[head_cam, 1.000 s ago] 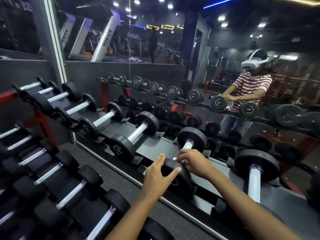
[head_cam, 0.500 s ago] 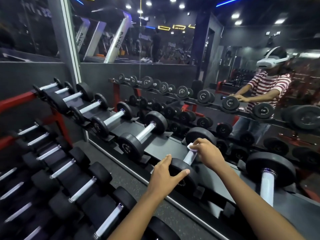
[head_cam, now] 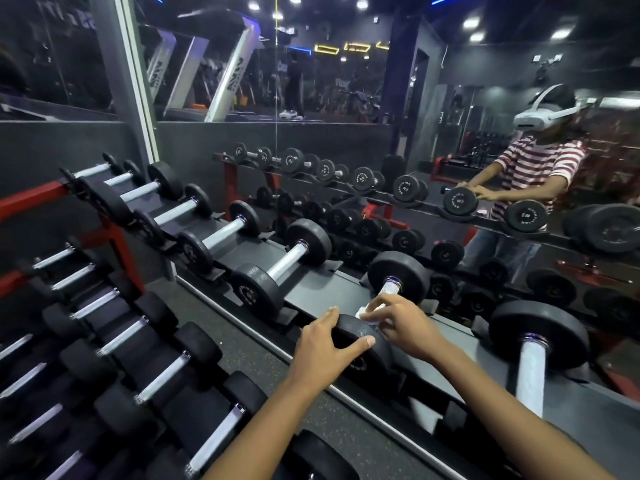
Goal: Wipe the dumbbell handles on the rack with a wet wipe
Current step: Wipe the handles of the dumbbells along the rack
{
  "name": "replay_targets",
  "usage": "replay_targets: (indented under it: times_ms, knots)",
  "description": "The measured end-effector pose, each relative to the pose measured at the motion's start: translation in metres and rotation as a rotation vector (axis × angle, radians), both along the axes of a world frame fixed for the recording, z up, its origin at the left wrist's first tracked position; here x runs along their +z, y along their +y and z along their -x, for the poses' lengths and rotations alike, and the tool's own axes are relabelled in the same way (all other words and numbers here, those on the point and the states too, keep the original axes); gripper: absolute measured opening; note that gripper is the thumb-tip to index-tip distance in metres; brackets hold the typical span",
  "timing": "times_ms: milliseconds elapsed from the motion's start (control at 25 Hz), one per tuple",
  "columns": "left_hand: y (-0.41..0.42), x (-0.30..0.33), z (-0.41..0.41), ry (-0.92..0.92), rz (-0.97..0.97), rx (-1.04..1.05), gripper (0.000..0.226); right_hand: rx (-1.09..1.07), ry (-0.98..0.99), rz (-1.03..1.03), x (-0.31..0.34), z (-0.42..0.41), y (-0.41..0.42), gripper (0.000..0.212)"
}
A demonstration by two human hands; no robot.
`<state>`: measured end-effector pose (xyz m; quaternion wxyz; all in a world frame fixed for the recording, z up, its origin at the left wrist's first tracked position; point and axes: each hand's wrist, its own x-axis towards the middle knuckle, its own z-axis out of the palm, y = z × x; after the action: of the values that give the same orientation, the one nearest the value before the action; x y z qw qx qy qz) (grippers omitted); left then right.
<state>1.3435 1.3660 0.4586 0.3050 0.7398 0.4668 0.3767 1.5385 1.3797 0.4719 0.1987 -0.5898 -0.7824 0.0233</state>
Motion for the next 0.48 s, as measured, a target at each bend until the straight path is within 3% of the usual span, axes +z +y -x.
replay_targets:
  times_ms: [200,360,480]
  knots:
    - [-0.004,0.003,-0.001,-0.010,0.023,0.002,0.075,0.104,-0.140,0.146,0.017,0.004,-0.002,0.037]
    - [-0.003,0.003,-0.001,0.031,0.021,-0.021,0.083,0.084,-0.496,0.315,0.038,0.018,0.013,0.041]
    - [-0.002,0.004,-0.001,0.064,0.021,-0.017,0.088,0.036,-0.733,0.305,0.047,0.021,0.027,0.045]
